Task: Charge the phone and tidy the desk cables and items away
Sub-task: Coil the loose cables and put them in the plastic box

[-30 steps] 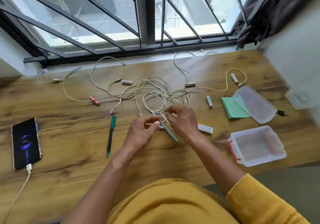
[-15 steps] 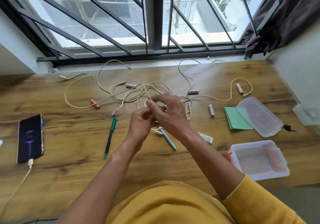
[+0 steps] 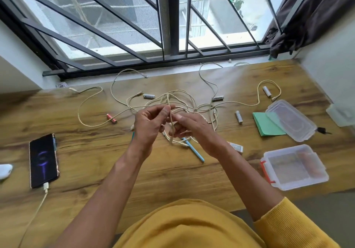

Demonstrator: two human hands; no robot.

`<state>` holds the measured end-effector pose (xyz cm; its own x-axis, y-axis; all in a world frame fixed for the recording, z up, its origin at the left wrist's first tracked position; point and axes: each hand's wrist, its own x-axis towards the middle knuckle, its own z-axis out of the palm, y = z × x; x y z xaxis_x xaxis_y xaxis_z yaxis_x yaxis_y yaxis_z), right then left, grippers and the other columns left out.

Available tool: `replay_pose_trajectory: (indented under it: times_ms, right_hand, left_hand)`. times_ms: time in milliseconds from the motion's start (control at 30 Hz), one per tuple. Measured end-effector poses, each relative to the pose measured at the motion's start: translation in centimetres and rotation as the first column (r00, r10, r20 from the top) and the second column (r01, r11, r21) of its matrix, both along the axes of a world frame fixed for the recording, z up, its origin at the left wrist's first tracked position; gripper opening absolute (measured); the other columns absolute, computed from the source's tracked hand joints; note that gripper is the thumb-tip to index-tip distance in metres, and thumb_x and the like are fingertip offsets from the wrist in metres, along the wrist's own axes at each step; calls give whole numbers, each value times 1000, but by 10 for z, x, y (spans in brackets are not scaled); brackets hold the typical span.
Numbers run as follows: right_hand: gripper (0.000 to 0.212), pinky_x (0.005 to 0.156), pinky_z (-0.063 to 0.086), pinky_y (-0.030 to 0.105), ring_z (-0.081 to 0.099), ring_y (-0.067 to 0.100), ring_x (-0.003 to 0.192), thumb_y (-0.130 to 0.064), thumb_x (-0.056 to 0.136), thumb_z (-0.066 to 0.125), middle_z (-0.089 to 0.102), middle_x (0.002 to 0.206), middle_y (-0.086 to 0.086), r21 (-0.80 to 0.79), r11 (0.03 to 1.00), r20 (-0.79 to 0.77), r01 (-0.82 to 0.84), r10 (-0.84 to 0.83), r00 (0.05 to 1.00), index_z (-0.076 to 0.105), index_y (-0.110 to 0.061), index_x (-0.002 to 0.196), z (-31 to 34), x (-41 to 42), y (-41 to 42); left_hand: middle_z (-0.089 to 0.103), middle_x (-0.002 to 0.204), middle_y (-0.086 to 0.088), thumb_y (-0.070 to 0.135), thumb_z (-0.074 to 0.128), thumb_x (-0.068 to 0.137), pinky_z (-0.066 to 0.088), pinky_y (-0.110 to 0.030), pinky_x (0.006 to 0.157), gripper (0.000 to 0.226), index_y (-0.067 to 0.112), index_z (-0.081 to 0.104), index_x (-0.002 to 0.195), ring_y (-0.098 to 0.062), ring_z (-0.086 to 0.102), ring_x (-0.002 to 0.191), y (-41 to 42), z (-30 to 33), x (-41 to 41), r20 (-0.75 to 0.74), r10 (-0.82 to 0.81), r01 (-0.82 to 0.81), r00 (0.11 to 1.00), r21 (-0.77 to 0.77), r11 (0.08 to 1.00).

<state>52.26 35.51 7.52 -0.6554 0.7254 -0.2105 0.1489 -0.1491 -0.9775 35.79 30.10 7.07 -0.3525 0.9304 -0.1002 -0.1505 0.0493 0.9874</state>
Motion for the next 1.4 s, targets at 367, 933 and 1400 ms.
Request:
replay_pose_trajectory:
  times_ms: [367, 933, 1400]
  right_hand:
    - [19, 75, 50, 39, 67, 33, 79, -12, 113, 43, 70, 87, 24, -9, 972, -223, -237, 229, 948, 58, -1, 110, 12, -9, -7]
    - [39, 110, 47, 43, 72, 31, 112, -3, 111, 30, 77, 109, 19, -56, 920, -462, -388, 321, 827, 52, 14, 139, 50, 8, -3]
    - [41, 127, 33, 45, 51, 31, 146, -9, 115, 34, 54, 155, 17, -121, 990, -581, 71, -129, 804, 41, 7, 152, 45, -21, 13]
  left_hand:
    - [71, 121, 9, 29, 73, 98, 55, -28, 85, 23, 30, 73, 121, -10, 67, 107, -10, 3, -23, -331, 150, -136, 932, 65, 989]
    - [73, 106, 9, 21, 64, 98, 56, -36, 87, 17, 21, 72, 113, -17, 70, 105, -2, 20, -29, -669, -92, 275, 738, 174, 946]
    - [57, 62, 18, 48, 52, 109, 37, -28, 60, 28, 32, 75, 105, 1, 55, 61, -34, 10, 4, -821, -282, 333, 497, -119, 935]
